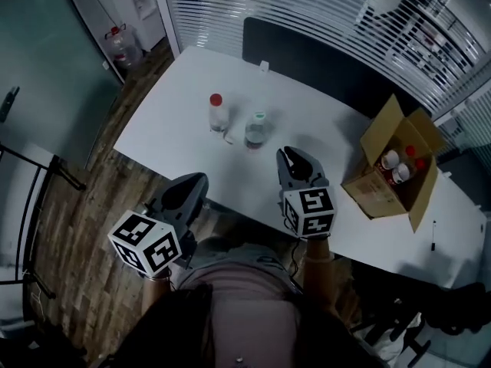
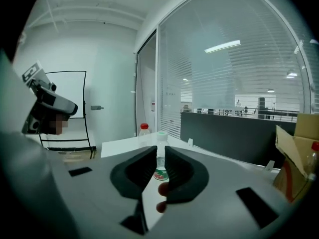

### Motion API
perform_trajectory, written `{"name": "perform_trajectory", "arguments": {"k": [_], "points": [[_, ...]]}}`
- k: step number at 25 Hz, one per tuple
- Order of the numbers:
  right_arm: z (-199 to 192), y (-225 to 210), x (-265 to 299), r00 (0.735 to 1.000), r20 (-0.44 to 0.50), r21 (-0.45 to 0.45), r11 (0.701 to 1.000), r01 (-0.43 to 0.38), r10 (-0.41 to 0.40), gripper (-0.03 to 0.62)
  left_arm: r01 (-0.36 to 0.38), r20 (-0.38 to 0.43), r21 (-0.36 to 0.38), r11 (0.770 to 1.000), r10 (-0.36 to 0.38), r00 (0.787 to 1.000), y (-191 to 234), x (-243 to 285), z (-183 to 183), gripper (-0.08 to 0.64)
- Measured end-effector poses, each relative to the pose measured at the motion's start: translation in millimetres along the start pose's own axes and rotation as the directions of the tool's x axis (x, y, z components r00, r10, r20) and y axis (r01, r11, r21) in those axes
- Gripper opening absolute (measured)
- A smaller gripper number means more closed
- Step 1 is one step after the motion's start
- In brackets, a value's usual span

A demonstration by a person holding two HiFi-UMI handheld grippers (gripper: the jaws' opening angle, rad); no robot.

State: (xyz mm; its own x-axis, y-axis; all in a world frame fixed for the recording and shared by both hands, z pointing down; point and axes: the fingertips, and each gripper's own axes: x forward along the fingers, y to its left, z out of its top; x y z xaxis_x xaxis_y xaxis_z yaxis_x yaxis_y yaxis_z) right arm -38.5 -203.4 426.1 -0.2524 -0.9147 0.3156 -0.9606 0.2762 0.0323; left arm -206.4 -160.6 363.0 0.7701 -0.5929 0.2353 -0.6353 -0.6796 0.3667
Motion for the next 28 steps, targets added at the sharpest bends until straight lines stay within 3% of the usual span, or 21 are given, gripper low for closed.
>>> {"name": "perform_trajectory", "arguments": {"k": [9,21,28], "points": [[-12.8,1.9,-64.8,0.999,-0.042,-0.094,0.995,-0.017,0.013,0.044,-0.031,-0.015,-0.018,0.999,0.031,0.999,-54.1,-6.4,-23.9,0.009],[-20.8,21.7,-142.9,0.999,-0.034,-0.107,0.994,-0.035,0.031,0.04,-0.051,0.013,0.005,0.999,0.05,0.999,-106.1,-35.6,-46.2,0.008],[-26.4,27.4,-179.4,1.0,-0.006,-0.086,0.996,-0.026,0.025,0.04,-0.025,0.023,-0.007,1.0,0.025,0.999,-142.4,-51.1,-45.3,0.009]]}}
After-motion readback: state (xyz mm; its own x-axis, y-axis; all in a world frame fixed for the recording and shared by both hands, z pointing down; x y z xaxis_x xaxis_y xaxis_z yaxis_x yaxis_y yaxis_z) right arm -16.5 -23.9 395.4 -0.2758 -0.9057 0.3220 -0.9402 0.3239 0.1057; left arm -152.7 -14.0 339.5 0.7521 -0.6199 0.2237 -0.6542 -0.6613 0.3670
